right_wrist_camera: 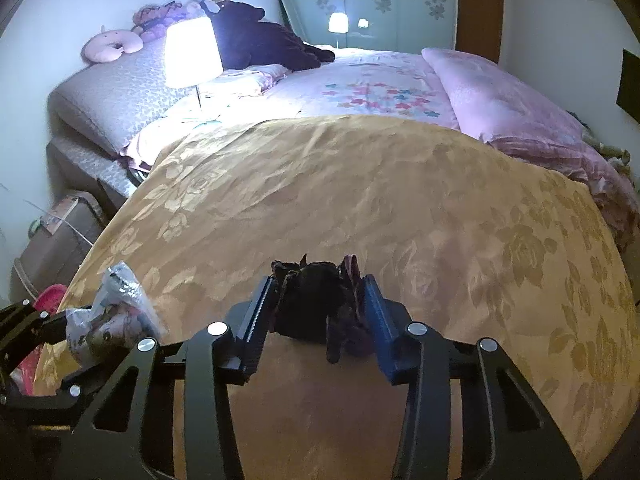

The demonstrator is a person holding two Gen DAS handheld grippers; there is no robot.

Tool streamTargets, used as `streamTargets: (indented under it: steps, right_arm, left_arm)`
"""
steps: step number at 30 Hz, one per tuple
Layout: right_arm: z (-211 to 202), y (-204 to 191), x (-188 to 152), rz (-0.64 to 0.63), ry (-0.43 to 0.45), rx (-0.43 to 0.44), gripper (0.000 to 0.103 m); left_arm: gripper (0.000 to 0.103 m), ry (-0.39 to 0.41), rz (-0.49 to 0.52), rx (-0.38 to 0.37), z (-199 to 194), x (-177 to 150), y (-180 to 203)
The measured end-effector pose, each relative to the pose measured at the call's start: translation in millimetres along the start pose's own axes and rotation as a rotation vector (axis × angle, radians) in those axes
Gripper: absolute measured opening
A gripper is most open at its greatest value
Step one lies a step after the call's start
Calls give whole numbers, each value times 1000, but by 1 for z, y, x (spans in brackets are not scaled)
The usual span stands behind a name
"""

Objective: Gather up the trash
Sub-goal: 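Carry the snack bag and dark cloth with both tools over the pink basket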

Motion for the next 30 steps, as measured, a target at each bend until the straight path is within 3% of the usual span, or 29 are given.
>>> streamTargets:
  steps: [15, 21, 30]
  right_arm:
    - [-46, -15, -46, 14, 15, 77, 42]
    - [-60, -39, -67, -2, 9, 130, 42]
    - [-64, -94, -70, -90, -17, 231, 42]
  left_arm:
    - [43, 4, -29, -2, -25, -25, -7]
    - [44, 2, -70, 14, -43, -45, -27]
    - [44, -8, -174, 85, -72, -78, -72]
Point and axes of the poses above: each gripper's, at about its wrist camera, not at the fingertips, and z roughly the way its jaws point, y to its right, x to its top, the point moved 4 cm from there along z, roughly the way its jaws point, and after that the axes turned 8 degrees about z, right-handed, at the moved point
